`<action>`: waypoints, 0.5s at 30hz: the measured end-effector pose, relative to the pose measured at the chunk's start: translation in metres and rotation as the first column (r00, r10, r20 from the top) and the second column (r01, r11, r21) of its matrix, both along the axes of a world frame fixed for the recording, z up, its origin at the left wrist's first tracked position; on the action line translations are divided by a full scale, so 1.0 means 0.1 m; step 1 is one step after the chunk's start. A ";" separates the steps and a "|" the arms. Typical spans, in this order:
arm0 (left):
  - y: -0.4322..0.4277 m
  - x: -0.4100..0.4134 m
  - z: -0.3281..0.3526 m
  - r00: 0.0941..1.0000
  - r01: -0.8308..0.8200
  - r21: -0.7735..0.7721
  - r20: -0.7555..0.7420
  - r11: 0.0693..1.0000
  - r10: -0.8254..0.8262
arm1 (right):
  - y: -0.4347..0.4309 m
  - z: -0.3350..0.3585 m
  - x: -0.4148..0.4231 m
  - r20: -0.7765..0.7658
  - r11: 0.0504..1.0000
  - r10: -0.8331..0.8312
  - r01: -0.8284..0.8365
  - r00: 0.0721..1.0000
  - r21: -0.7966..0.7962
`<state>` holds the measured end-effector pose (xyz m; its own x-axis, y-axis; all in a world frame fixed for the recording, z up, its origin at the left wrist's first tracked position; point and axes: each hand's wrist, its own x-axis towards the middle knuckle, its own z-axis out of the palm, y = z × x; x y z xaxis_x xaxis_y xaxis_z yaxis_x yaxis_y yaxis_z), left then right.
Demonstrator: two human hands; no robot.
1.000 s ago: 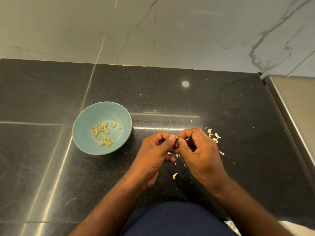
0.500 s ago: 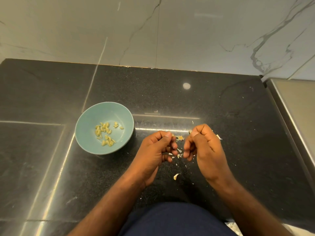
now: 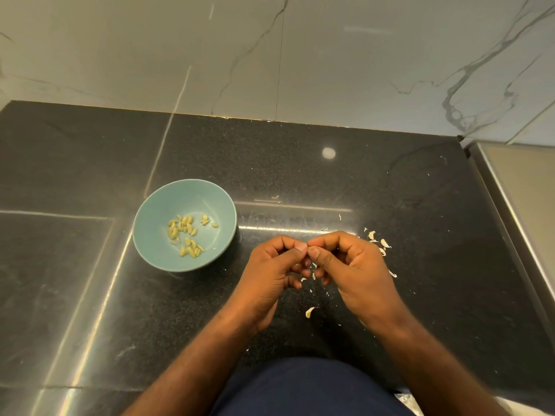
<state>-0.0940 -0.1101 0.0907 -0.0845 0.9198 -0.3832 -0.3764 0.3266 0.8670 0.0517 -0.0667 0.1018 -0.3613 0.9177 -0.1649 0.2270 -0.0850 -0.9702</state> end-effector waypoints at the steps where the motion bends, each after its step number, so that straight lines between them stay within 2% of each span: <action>1: 0.00 0.01 -0.01 1.000 0.000 -0.008 -0.002 1.000 0.000 | 0.00 0.00 0.00 -0.005 1.000 -0.001 0.001 1.000 -0.006; 6: 0.00 0.02 -0.03 0.999 -0.016 -0.034 -0.047 0.999 0.014 | 0.00 -0.05 0.00 -0.125 0.997 -0.050 0.042 0.991 -0.072; 10: 0.02 0.01 -0.09 0.991 -0.048 -0.036 -0.128 0.998 0.043 | 0.03 -0.07 -0.03 -0.289 0.967 -0.100 0.025 0.952 -0.252; 13: 0.03 -0.03 -0.22 0.944 -0.039 0.002 -0.326 0.999 0.038 | 0.05 -0.08 -0.06 -0.428 0.882 -0.210 -0.018 0.879 -0.470; 15: 0.05 -0.08 -0.40 0.845 -0.052 0.033 -0.531 0.998 0.062 | 0.07 -0.09 -0.11 -0.473 0.833 -0.272 -0.041 0.838 -0.551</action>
